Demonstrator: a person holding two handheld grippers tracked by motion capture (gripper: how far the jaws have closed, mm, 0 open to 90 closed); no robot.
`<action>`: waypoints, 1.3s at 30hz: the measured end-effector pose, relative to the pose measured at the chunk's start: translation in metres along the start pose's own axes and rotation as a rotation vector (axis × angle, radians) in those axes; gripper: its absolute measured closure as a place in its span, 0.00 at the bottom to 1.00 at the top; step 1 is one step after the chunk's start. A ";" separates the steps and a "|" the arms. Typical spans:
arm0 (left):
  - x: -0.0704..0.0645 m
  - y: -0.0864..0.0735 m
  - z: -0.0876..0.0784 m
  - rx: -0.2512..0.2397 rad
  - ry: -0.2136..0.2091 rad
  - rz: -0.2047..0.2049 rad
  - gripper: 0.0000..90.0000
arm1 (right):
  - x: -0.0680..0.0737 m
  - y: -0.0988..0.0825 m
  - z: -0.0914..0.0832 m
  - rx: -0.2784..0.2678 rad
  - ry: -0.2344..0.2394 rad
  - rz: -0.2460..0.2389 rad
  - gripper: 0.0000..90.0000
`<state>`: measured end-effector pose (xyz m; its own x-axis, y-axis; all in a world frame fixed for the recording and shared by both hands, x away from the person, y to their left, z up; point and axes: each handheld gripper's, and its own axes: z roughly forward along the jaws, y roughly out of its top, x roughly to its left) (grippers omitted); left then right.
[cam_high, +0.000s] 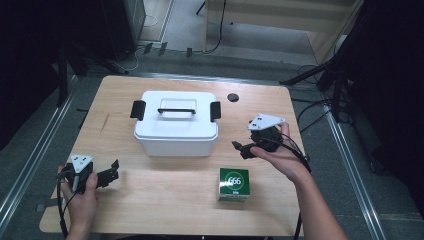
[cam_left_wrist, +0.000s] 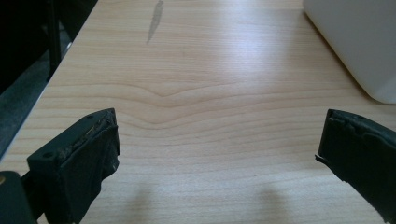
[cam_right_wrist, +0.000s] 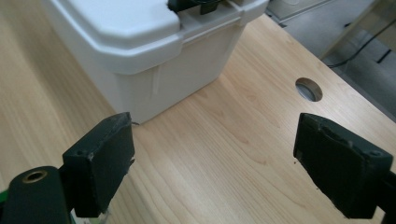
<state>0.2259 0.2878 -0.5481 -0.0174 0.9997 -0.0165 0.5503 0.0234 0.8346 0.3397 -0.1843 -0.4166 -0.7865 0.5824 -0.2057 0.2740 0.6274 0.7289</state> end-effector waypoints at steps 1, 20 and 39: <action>-0.002 -0.001 0.000 -0.006 0.000 0.012 0.00 | -0.001 0.003 -0.001 0.018 0.015 -0.019 0.13; -0.010 -0.002 0.006 0.026 0.061 0.048 0.00 | -0.021 0.074 -0.001 0.192 0.207 -0.224 0.18; -0.006 -0.004 -0.002 -0.095 0.026 0.036 0.00 | 0.010 0.143 0.039 0.269 0.333 -0.362 0.22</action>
<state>0.2222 0.2815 -0.5503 -0.0219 0.9994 0.0274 0.4694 -0.0139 0.8829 0.3926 -0.0682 -0.3397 -0.9769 0.1382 -0.1628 0.0513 0.8920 0.4492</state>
